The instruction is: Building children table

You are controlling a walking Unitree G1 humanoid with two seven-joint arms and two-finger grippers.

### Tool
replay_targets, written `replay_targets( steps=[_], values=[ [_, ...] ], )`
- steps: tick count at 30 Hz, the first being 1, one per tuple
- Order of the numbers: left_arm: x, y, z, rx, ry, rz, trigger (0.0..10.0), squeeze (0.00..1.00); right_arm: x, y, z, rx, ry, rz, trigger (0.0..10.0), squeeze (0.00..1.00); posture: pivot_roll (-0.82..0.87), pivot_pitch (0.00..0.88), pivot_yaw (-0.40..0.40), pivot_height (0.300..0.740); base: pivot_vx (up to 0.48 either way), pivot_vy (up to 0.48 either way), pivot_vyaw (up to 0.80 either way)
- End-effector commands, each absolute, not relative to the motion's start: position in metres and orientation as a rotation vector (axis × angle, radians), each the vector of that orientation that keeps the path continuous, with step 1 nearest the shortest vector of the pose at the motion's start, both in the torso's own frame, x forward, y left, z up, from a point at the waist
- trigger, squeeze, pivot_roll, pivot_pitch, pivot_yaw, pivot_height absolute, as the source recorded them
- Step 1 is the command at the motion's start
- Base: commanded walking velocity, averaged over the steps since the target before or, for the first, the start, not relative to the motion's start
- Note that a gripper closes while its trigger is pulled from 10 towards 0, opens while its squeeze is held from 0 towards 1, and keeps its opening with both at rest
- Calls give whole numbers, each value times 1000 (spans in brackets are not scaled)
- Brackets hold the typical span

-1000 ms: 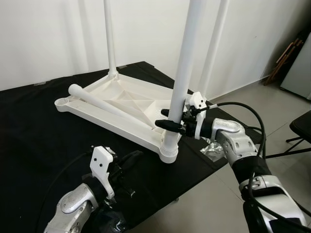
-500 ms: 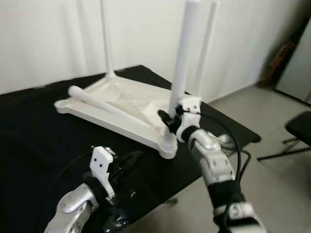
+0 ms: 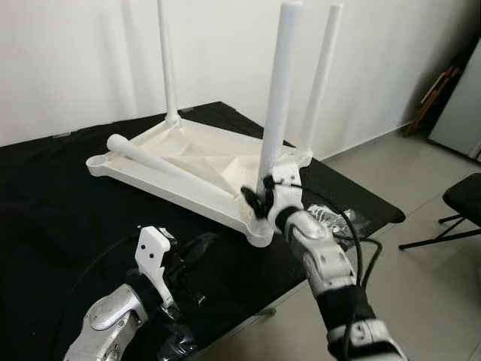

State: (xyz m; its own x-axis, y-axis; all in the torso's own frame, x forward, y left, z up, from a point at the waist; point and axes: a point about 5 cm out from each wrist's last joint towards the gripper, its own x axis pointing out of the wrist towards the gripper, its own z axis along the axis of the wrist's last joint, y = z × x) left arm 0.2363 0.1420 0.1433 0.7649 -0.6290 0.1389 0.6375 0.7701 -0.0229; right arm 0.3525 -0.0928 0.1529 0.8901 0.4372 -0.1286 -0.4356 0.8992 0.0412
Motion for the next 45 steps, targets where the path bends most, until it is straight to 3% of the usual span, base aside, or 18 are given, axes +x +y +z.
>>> replay_targets(
  steps=[1,3,4,8,9,13,18,19,24,25,26,35,36,38,45],
  values=[
    [237,141,142,-73,-118,-698,10000,0,355,-89,173,18,69,515,10000,1000,-32,0,-36,740,0,0,0],
    [237,140,141,-75,-117,-699,10000,0,359,-91,188,-21,15,705,10000,1000,-26,0,-43,740,0,0,0],
    [237,140,141,-76,-117,-699,10000,0,359,-93,194,-47,-8,805,10000,549,-26,0,-43,740,0,0,0],
    [237,139,141,-77,-117,-699,10000,0,359,-96,199,-88,-25,892,10000,549,-20,0,-46,740,0,0,0],
    [237,139,141,-76,-118,-698,10000,0,359,-99,204,-124,-34,998,10000,0,-13,0,-49,740,0,0,0],
    [236,138,140,-71,-116,-698,10000,0,364,-108,210,-138,-6,1142,10000,0,-5,0,-50,740,0,0,0],
    [236,138,140,-67,-116,-703,10000,0,367,-110,210,-125,14,1164,10000,0,-1,0,-50,740,0,0,0],
    [235,138,141,-75,-122,-711,0,0,369,-111,208,-116,40,1173,0,0,1,0,-50,740,0,0,0],
    [234,139,143,-82,-128,-713,0,0,370,-113,206,-116,51,1189,0,0,0,0,-49,740,0,0,0],
    [234,139,143,-85,-131,-707,4431,0,370,-115,205,-115,50,1188,0,0,-5,0,-47,740,0,0,0],
    [234,140,144,-97,-139,-696,10000,0,370,-117,204,-119,49,1165,0,0,-6,0,-47,740,0,0,0],
    [234,144,148,-112,-158,-676,10000,0,363,-108,180,-84,83,891,0,0,-24,0,-52,740,0,0,0],
    [234,144,149,-110,-158,-677,10000,0,360,-106,170,-13,97,635,0,0,-27,0,-51,740,0,0,0],
    [234,145,149,-106,-156,-681,10000,0,341,-104,152,-3,126,394,0,0,-27,0,-33,740,0,0,0],
    [236,146,148,-98,-146,-692,10000,0,351,-111,158,-28,99,343,0,0,-28,0,-35,740,0,0,0]
  ],
)
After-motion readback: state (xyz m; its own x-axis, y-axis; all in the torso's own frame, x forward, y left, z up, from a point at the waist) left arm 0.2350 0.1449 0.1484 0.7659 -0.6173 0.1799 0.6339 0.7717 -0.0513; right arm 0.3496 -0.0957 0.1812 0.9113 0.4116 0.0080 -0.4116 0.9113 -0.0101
